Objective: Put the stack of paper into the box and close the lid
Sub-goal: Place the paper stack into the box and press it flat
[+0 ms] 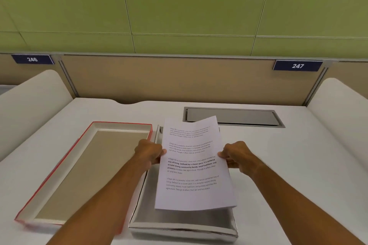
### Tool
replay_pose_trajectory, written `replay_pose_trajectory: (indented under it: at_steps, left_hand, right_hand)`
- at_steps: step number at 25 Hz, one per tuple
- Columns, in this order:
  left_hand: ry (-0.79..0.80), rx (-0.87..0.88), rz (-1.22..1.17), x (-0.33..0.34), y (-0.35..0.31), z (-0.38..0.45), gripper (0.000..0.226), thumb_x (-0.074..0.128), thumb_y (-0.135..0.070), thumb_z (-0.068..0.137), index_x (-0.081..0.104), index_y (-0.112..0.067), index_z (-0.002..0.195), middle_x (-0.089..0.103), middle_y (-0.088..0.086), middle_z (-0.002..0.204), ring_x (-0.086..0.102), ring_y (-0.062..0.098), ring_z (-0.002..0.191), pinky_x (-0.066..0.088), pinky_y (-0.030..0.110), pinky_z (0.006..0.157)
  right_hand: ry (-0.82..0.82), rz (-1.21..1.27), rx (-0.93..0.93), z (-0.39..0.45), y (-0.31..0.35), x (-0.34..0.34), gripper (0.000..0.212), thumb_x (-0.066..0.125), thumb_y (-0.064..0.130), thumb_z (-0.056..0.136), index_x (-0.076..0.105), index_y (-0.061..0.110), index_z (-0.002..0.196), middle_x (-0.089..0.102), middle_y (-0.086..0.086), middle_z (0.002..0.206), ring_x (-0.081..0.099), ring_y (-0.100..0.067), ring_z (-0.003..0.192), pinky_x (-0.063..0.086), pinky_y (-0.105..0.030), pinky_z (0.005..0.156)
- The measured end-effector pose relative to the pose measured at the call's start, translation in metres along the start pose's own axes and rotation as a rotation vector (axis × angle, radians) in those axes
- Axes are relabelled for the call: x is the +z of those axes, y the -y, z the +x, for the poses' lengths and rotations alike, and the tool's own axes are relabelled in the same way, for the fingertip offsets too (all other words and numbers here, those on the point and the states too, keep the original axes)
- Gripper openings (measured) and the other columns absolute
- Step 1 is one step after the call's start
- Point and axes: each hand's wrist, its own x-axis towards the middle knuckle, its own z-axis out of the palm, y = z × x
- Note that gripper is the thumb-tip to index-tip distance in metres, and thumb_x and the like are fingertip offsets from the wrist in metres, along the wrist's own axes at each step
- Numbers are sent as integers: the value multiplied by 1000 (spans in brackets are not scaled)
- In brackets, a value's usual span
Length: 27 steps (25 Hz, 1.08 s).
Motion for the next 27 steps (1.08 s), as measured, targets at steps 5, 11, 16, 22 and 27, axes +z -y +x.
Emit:
replay_pose_trajectory:
  at_steps: [5,11,16,22,27]
  left_hand:
    - [-32,13,191,-4,13,17,28,77,5,73,61,5,95,70,19,97,68,27,73,59,34,55]
    - [-35,77,410,6,21,27,21,78,-6,75,59,-3,84,68,12,89,66,24,71,54,29,52]
    - [-53,135,624,13,20,32,36,73,-10,79,40,-15,63,52,1,65,54,15,54,42,24,40]
    - [225,94,602,15,15,31,13,57,-12,85,51,-13,97,59,0,84,56,15,65,42,23,45]
    - [324,-62,463,13,10,24,10,50,-21,87,53,-13,90,56,5,92,53,19,76,44,31,68]
  right_hand:
    - [-50,-61,61,9,-14,34,10,57,-3,79,63,-3,87,74,-17,81,74,-27,68,62,-35,54]
    - [-120,-201,80,15,-19,48,10,55,3,79,59,0,88,72,-14,81,73,-33,80,60,-35,59]
    - [-165,-370,46,17,-19,55,7,60,10,82,55,7,86,72,-12,94,72,-34,85,63,-42,71]
    - [-176,-639,-11,22,-25,61,20,61,16,87,46,15,74,58,0,80,59,-20,68,56,-29,61]
    - [-142,-722,-28,17,-29,65,11,58,14,91,48,10,93,60,-6,94,59,-24,80,52,-29,69]
